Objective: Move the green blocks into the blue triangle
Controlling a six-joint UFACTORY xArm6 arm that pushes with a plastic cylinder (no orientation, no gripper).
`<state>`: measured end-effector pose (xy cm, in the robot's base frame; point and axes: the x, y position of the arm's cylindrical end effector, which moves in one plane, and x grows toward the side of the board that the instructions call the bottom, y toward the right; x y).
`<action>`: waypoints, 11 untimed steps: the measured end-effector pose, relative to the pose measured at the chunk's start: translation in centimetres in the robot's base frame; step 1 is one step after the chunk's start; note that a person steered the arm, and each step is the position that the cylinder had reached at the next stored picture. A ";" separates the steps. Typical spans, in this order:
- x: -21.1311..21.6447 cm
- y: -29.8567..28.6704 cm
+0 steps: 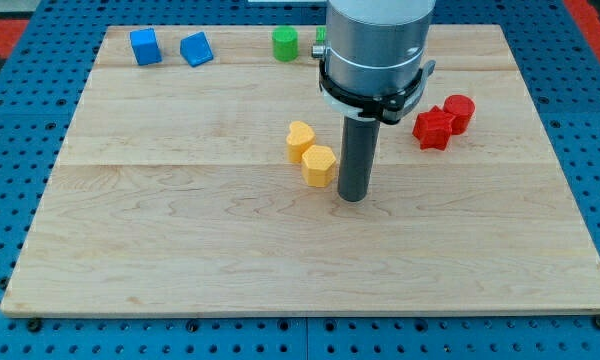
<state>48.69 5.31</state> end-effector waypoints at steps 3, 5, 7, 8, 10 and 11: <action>2.0 0.6; 0.0 3.5; -10.0 1.3; -17.7 4.1; -26.5 2.7; -26.6 -3.1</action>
<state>22.05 2.20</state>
